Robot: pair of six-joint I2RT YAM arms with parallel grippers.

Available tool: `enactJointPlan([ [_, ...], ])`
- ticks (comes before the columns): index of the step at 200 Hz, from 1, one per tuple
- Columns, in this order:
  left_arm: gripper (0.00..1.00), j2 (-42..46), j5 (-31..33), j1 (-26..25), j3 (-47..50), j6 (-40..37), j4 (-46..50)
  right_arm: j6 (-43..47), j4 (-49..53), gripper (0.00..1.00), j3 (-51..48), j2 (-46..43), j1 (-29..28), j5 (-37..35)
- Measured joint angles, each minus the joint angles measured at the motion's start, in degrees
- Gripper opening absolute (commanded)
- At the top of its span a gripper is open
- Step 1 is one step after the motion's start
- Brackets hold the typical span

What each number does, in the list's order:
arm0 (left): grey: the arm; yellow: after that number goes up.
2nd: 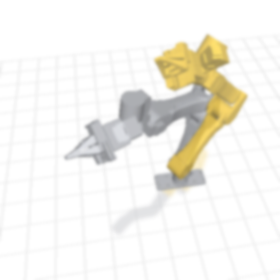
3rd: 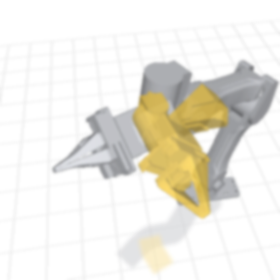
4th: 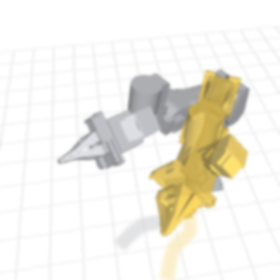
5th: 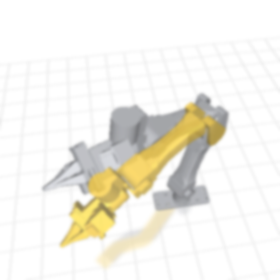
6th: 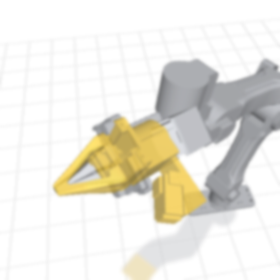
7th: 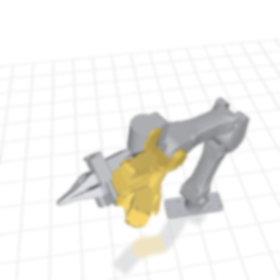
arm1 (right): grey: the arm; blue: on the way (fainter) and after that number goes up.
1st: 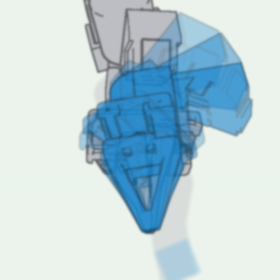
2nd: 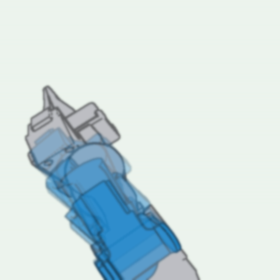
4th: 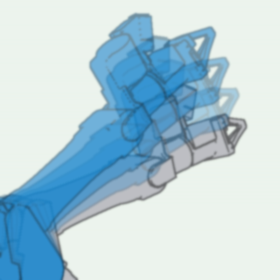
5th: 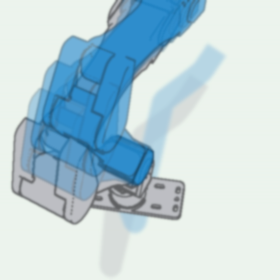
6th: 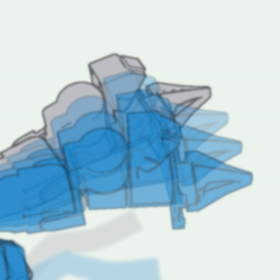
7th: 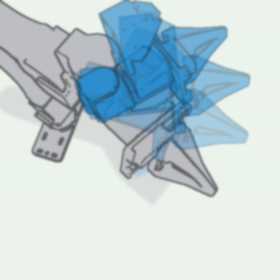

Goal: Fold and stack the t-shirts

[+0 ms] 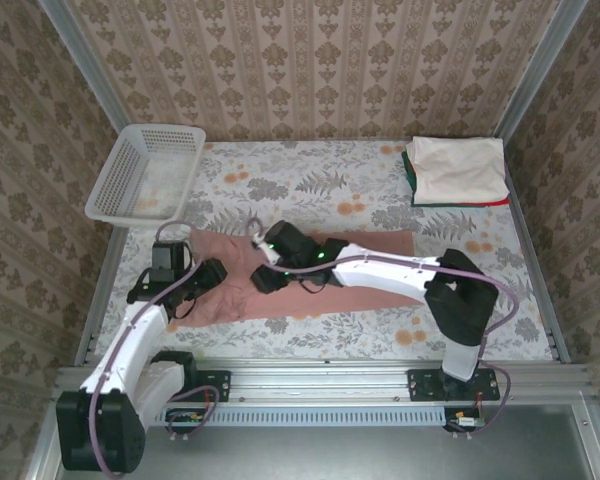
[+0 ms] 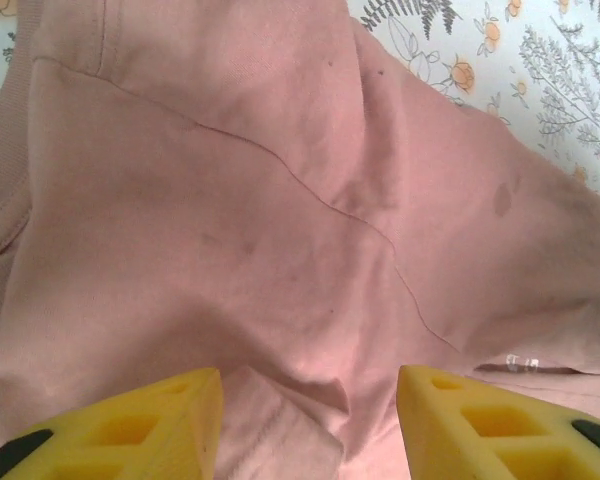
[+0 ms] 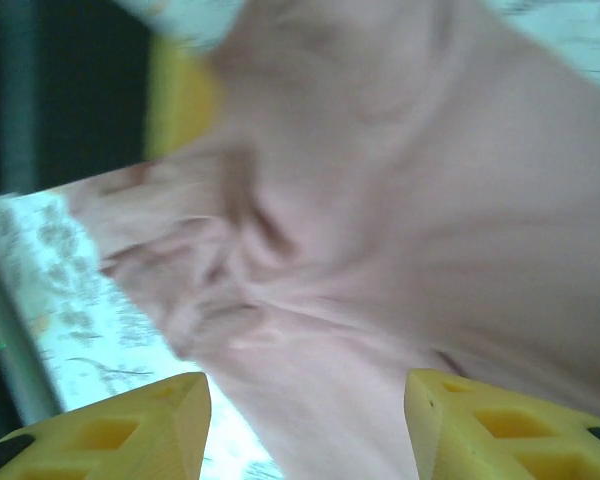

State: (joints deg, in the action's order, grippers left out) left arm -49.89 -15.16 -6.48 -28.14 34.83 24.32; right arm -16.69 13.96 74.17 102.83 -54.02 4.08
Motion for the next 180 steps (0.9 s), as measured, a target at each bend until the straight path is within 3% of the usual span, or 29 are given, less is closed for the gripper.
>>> enactJointPlan([
  [36, 0.38, 3.7, 1.7, -0.3, 4.4, 0.7, 1.6, -6.2, 5.6, 0.57, -3.4, -0.7, 12.6, -5.4],
  [55, 0.23, 0.8, 2.1, -0.3, 5.5, 1.0, 3.1, -8.6, 8.7, 0.56, -3.5, 1.2, 19.2, -7.8],
  [66, 0.0, -1.1, 2.4, -0.5, 5.6, 1.1, 3.8, -9.4, 10.5, 0.56, -3.5, 2.6, 22.0, -8.8],
  [128, 0.0, -3.2, 8.6, -3.2, 5.7, 1.7, 7.0, -11.8, 16.1, 0.57, -3.3, 7.0, 31.1, -9.6],
  [180, 0.0, 1.3, 13.1, -3.3, 5.7, 3.7, 10.1, -11.7, 14.7, 0.57, -3.3, 7.0, 36.7, -2.1],
])
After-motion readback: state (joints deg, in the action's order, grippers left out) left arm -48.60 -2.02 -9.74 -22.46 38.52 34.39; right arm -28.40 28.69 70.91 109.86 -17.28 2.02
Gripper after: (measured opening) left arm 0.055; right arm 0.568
